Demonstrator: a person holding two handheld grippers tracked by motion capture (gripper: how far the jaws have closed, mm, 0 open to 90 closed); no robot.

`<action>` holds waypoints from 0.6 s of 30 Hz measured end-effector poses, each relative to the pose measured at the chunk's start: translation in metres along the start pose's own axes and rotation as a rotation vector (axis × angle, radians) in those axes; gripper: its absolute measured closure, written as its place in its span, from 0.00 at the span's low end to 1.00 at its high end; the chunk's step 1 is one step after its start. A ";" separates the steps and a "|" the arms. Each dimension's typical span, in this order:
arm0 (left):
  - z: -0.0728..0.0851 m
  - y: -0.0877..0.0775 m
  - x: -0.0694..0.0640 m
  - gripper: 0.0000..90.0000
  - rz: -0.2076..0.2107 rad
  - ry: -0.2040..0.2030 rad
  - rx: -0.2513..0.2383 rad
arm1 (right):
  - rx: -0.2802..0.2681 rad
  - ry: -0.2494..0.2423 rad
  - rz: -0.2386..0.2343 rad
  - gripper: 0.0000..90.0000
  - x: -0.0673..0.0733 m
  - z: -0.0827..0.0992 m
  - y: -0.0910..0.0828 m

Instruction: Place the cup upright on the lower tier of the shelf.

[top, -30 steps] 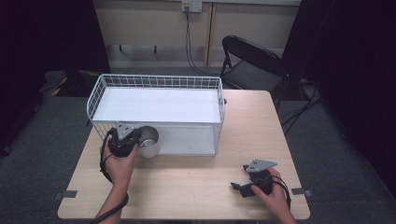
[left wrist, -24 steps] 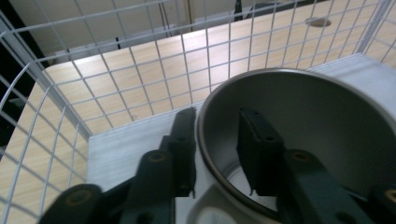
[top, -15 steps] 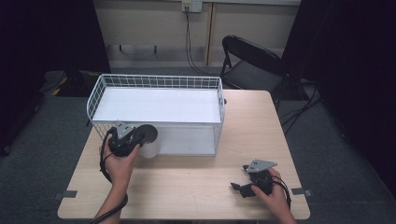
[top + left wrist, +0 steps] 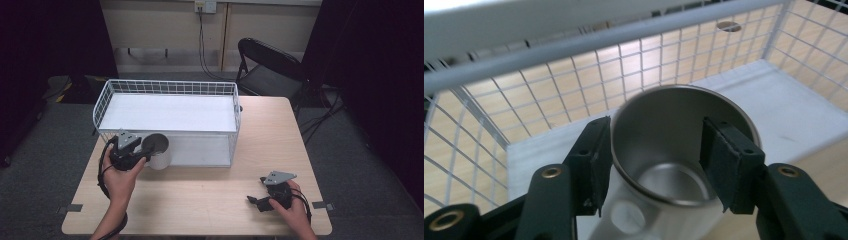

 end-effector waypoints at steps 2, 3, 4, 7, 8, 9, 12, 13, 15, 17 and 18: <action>0.001 -0.002 -0.001 0.50 0.002 -0.002 -0.001 | 0.000 0.000 0.000 0.13 0.000 0.000 0.000; 0.002 -0.005 -0.002 0.49 0.017 -0.003 0.010 | 0.000 0.000 0.000 0.13 0.000 0.000 0.000; 0.003 -0.006 -0.003 0.48 0.023 -0.002 0.018 | 0.000 0.000 0.000 0.13 0.000 0.000 0.000; 0.006 -0.010 -0.007 0.48 0.029 0.012 0.030 | 0.000 0.000 0.000 0.13 0.000 0.000 0.000; 0.006 -0.011 -0.007 0.48 0.032 0.010 0.033 | 0.000 0.000 0.000 0.13 0.000 0.000 0.000; 0.007 -0.013 -0.008 0.48 0.032 0.009 0.031 | 0.000 0.000 0.000 0.13 0.000 0.000 0.000; 0.008 -0.018 -0.010 0.48 0.035 0.014 0.040 | 0.000 0.000 0.000 0.13 0.000 0.000 0.000; 0.008 -0.020 -0.011 0.47 0.038 0.022 0.041 | 0.000 0.000 0.000 0.13 0.000 0.000 0.000; 0.011 -0.023 -0.013 0.47 0.049 0.009 0.044 | 0.000 0.000 0.000 0.13 0.000 0.000 0.000; 0.013 -0.023 -0.015 0.48 0.052 0.011 0.049 | 0.000 0.000 0.000 0.13 0.000 0.000 0.000; 0.017 -0.022 -0.018 0.48 0.057 0.021 0.056 | 0.000 0.000 0.000 0.13 0.000 0.000 0.000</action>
Point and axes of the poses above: each handheld gripper's, and its own axes: y roughly forward along the jaws, z roughly out of its underside, x roughly to its left, the point moved 3 cm from there along y, roughly forward along the jaws, and after that the axes turned 6 degrees about -y, right-handed, at the moved point
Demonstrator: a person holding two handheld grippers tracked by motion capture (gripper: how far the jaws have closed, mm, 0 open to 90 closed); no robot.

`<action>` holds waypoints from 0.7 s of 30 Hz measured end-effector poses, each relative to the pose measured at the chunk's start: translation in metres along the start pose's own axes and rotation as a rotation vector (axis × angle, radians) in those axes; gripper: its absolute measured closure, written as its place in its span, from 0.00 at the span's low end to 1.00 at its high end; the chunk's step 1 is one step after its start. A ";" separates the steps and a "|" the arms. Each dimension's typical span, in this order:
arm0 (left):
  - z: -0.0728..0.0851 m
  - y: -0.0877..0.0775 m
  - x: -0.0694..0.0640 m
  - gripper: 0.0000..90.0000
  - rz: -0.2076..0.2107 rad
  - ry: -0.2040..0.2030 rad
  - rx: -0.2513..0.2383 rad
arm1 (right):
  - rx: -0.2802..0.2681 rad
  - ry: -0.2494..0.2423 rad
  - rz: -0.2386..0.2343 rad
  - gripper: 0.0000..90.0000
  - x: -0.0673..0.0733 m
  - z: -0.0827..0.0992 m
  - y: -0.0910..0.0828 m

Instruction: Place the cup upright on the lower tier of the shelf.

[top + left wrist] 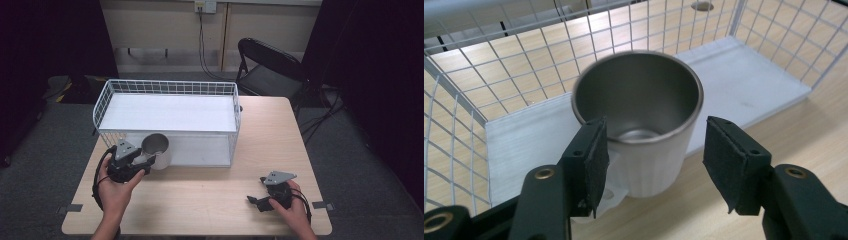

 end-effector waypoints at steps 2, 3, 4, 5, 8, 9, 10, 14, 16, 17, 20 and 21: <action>0.004 0.002 -0.002 0.48 0.002 -0.009 0.002 | 0.000 0.000 0.000 0.13 0.000 0.000 0.000; 0.005 0.002 -0.002 0.48 0.004 -0.008 0.002 | 0.000 0.000 0.000 0.13 0.000 0.000 0.000; 0.007 0.002 -0.002 0.48 0.005 -0.007 0.006 | 0.000 0.000 0.000 0.13 0.000 0.000 0.000; 0.007 0.002 -0.002 0.49 0.005 -0.007 0.006 | 0.000 0.000 0.000 0.13 0.000 0.000 0.000; 0.013 0.005 -0.004 0.49 0.004 -0.010 0.010 | 0.000 0.000 0.000 0.13 0.000 0.000 0.000; 0.014 0.007 -0.004 0.49 0.012 -0.019 0.008 | 0.000 0.000 0.000 0.13 0.000 0.000 0.000; 0.014 0.007 -0.004 0.49 0.012 -0.019 0.008 | 0.000 0.000 0.000 0.13 0.000 0.000 0.000; 0.017 0.010 -0.005 0.49 -0.008 -0.018 -0.005 | 0.000 0.000 0.000 0.13 0.000 0.000 0.000; 0.017 0.010 -0.006 0.49 -0.014 -0.014 -0.009 | 0.000 0.001 0.000 0.13 0.000 0.000 0.000; 0.018 0.010 -0.005 0.49 -0.015 -0.014 -0.008 | 0.000 0.000 0.000 0.13 0.000 0.000 0.000; 0.020 0.014 -0.004 0.49 -0.026 -0.023 -0.001 | 0.000 0.000 0.000 0.13 0.000 0.000 0.000; 0.021 0.015 -0.004 0.49 -0.018 -0.028 0.005 | 0.000 0.000 0.000 0.13 0.000 0.000 0.000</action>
Point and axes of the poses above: each handheld gripper's, and its own axes: y roughly forward along the jaws, z roughly out of its underside, x roughly to its left, the point moved 3 cm from there along y, roughly forward along the jaws, and after that the axes turned 6 degrees about -y, right-handed, at the moved point
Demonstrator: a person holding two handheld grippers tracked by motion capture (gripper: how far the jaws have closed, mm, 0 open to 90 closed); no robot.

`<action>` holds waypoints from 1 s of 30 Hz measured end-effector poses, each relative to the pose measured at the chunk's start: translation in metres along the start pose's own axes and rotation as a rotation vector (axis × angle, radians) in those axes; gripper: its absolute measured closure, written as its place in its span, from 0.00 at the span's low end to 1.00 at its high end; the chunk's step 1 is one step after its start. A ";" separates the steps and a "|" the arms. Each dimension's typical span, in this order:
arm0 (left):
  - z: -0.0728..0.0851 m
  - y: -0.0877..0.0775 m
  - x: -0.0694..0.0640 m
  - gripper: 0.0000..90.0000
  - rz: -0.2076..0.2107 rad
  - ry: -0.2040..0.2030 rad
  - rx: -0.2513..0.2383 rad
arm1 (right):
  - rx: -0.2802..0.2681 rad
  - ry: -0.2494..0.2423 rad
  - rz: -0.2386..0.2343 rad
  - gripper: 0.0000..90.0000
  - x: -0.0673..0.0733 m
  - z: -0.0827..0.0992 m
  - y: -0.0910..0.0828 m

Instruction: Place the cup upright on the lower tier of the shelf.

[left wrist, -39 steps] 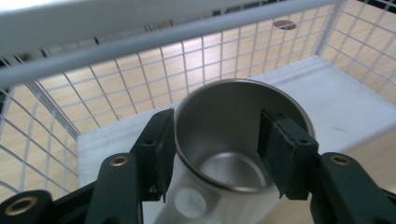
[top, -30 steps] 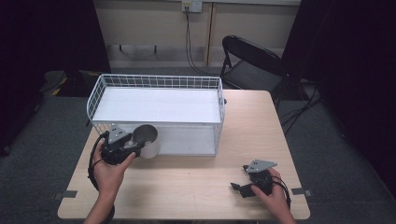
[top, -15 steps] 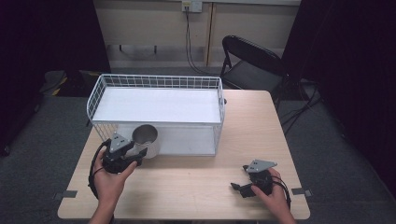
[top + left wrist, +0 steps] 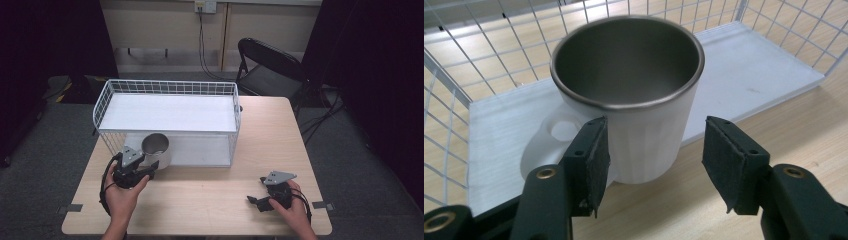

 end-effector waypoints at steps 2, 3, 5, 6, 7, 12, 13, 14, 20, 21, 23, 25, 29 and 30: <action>0.001 0.001 0.000 0.49 0.000 -0.003 0.003 | 0.000 0.000 0.000 0.13 0.000 0.000 0.000; 0.002 0.004 0.001 0.49 -0.002 -0.013 0.008 | 0.000 0.000 0.000 0.13 0.000 0.000 0.000; 0.003 0.006 0.002 0.49 -0.001 -0.021 0.006 | 0.000 0.001 -0.001 0.13 0.000 0.000 0.000; 0.003 0.008 0.003 0.49 -0.008 -0.020 0.010 | 0.000 0.000 -0.001 0.13 0.000 0.000 0.000; 0.003 0.009 0.003 0.49 -0.008 -0.025 0.010 | 0.000 0.000 0.000 0.13 0.000 0.000 0.000; 0.002 0.012 0.004 0.50 -0.009 -0.034 0.006 | 0.000 0.001 0.000 0.13 0.000 0.000 0.000; 0.001 0.013 0.004 0.50 -0.010 -0.035 0.005 | 0.000 0.000 -0.001 0.13 0.000 0.000 0.000; 0.001 0.014 0.004 0.50 -0.014 -0.032 0.004 | 0.000 0.001 -0.001 0.13 0.000 0.000 0.000; -0.001 0.018 0.004 0.52 -0.019 -0.037 -0.003 | 0.000 0.000 0.000 0.13 0.000 0.000 0.000; -0.001 0.018 0.004 0.53 -0.021 -0.039 -0.004 | 0.000 0.001 -0.001 0.13 0.000 0.000 0.000; -0.001 0.019 0.004 0.53 -0.021 -0.042 -0.005 | 0.000 0.000 0.000 0.13 0.000 0.000 0.000; -0.001 0.020 0.004 0.54 -0.025 -0.038 -0.006 | 0.000 0.000 -0.001 0.13 0.000 0.000 0.000; -0.002 0.022 0.002 0.55 -0.033 -0.032 -0.010 | 0.000 0.000 -0.001 0.13 0.000 0.000 0.000; -0.003 0.023 0.002 0.55 -0.034 -0.030 -0.008 | 0.000 0.001 -0.001 0.13 0.000 0.000 0.000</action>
Point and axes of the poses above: each handheld gripper's, and its own axes: y roughly forward along the jaws, z roughly out of its underside, x roughly to its left, the point moved 3 cm from there along y, roughly forward along the jaws, and after that the axes turned 6 degrees about -y, right-handed, at the moved point
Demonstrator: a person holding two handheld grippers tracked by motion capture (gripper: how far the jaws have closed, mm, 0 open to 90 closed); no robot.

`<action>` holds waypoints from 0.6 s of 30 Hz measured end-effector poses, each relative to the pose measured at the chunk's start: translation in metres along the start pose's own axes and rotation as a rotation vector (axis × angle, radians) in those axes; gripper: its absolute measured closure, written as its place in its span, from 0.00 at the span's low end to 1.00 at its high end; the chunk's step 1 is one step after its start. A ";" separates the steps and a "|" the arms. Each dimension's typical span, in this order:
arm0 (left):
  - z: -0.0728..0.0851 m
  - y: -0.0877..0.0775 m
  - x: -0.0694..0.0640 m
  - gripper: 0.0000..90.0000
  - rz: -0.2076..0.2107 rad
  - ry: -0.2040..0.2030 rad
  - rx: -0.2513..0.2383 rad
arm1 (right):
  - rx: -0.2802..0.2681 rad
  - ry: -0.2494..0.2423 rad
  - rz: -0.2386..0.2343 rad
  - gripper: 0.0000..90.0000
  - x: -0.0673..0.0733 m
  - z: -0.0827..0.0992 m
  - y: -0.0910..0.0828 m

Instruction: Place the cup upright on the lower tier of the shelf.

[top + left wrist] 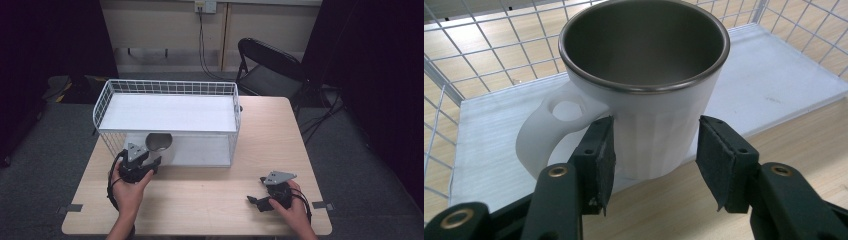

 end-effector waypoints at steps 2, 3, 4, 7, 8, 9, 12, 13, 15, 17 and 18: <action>-0.001 0.002 -0.001 0.56 0.002 -0.005 -0.004 | 0.000 0.000 0.000 0.13 0.000 0.000 0.000; -0.001 0.003 -0.001 0.57 0.004 -0.009 -0.003 | 0.000 0.000 0.000 0.13 0.000 0.000 0.000; -0.001 0.003 -0.001 0.57 0.004 -0.009 -0.003 | 0.000 0.000 0.000 0.13 0.000 0.000 0.000; -0.002 0.005 -0.001 0.58 0.001 -0.014 -0.002 | 0.000 0.000 0.000 0.13 0.000 0.000 0.000; -0.002 0.006 -0.001 0.58 0.001 -0.014 -0.002 | 0.000 0.000 0.000 0.13 0.000 0.000 0.000; -0.003 0.007 -0.001 0.60 -0.001 -0.013 -0.001 | 0.000 0.000 0.000 0.13 0.000 0.000 0.000; -0.004 0.010 0.000 0.61 -0.004 -0.022 0.002 | 0.000 -0.001 0.000 0.13 0.000 0.000 0.000; -0.004 0.010 0.000 0.61 -0.005 -0.025 0.003 | 0.000 0.000 0.000 0.13 0.000 0.000 0.000; -0.005 0.012 -0.001 0.61 -0.010 -0.022 0.002 | 0.000 0.000 0.000 0.13 0.000 0.000 0.000; -0.006 0.014 -0.001 0.61 -0.011 -0.024 -0.002 | 0.000 -0.001 0.000 0.13 0.000 0.000 0.000; -0.006 0.014 -0.001 0.61 -0.011 -0.024 -0.002 | 0.000 -0.001 0.000 0.13 0.000 0.000 0.000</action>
Point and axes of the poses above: each handheld gripper's, and its own axes: y roughly forward along the jaws, z roughly out of its underside, x roughly to its left, the point moved 3 cm from there along y, roughly forward along the jaws, and after that the axes turned 6 degrees about -y, right-handed, at the moved point
